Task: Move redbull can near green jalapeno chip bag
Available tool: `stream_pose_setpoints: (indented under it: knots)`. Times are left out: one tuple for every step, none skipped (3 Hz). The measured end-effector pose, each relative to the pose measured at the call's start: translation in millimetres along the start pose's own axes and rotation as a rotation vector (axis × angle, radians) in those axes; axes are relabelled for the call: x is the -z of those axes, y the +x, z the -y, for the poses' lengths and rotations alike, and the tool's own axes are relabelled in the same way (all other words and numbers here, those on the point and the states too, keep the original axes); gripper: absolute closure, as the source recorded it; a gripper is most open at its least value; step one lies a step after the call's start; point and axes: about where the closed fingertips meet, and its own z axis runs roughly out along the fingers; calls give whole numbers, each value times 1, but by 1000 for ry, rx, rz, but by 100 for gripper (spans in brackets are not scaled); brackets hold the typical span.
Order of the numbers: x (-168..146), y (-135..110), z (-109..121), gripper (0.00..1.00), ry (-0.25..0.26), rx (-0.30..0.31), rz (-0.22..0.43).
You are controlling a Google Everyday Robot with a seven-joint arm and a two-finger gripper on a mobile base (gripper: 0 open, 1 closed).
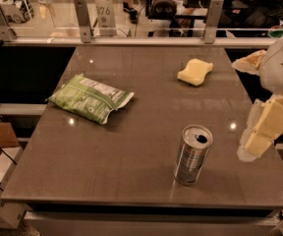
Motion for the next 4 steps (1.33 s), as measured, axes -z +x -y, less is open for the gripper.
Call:
stream_pose_setpoints:
  knots:
    - [-21,-15,-19,0,-62,25,79]
    - [-39,-26,-36,0,-119,46,137]
    - [-50,-33,-48,0,-159,57,178]
    - [-58,-39,-56,0,-187,66,203]
